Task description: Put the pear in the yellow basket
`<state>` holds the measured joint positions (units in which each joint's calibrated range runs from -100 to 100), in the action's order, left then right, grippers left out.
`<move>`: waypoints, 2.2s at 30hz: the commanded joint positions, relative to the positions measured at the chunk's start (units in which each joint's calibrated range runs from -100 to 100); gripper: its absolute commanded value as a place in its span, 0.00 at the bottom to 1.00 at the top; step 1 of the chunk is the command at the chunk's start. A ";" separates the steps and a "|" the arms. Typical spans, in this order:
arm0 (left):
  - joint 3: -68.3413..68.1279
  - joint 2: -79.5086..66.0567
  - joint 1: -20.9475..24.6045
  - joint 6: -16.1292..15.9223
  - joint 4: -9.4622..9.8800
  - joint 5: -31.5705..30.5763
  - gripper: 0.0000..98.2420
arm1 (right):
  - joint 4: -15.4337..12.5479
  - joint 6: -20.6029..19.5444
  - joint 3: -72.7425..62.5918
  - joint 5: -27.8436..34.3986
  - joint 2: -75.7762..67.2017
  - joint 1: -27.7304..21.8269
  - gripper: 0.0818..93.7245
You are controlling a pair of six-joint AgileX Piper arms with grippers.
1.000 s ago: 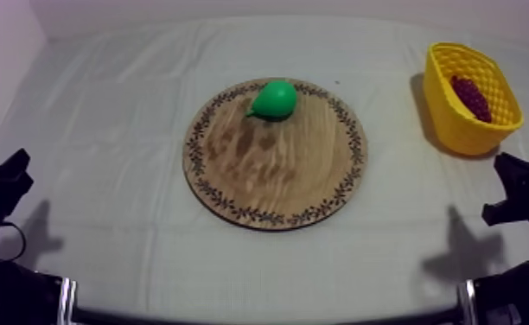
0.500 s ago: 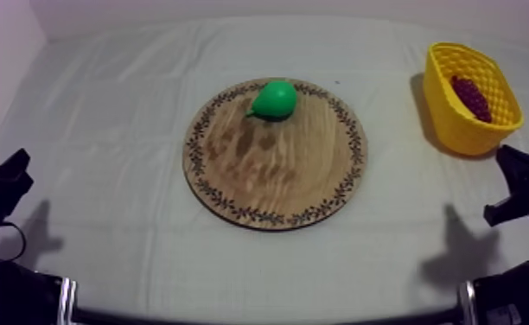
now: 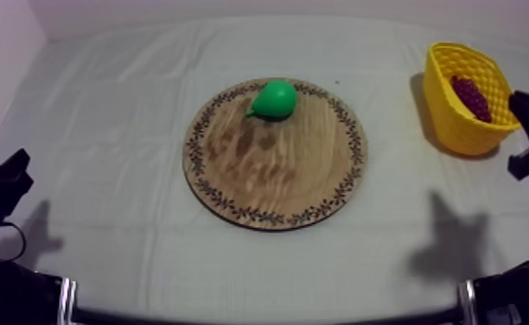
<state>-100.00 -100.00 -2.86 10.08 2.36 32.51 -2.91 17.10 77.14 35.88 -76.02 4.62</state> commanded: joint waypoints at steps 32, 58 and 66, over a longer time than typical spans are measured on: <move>0.00 0.00 0.00 0.00 0.01 -0.01 0.00 | 3.62 2.26 -61.19 21.37 60.80 8.39 0.01; 0.00 0.00 0.00 0.00 0.01 -0.01 0.00 | 3.98 19.89 -80.20 33.64 86.02 17.77 0.00; 0.00 0.00 0.00 0.00 0.01 -0.01 0.00 | 5.68 19.16 -87.31 42.69 93.02 20.49 0.00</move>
<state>-100.00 -100.00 -2.86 10.08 2.36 32.51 2.59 36.60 -8.29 76.35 15.63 24.83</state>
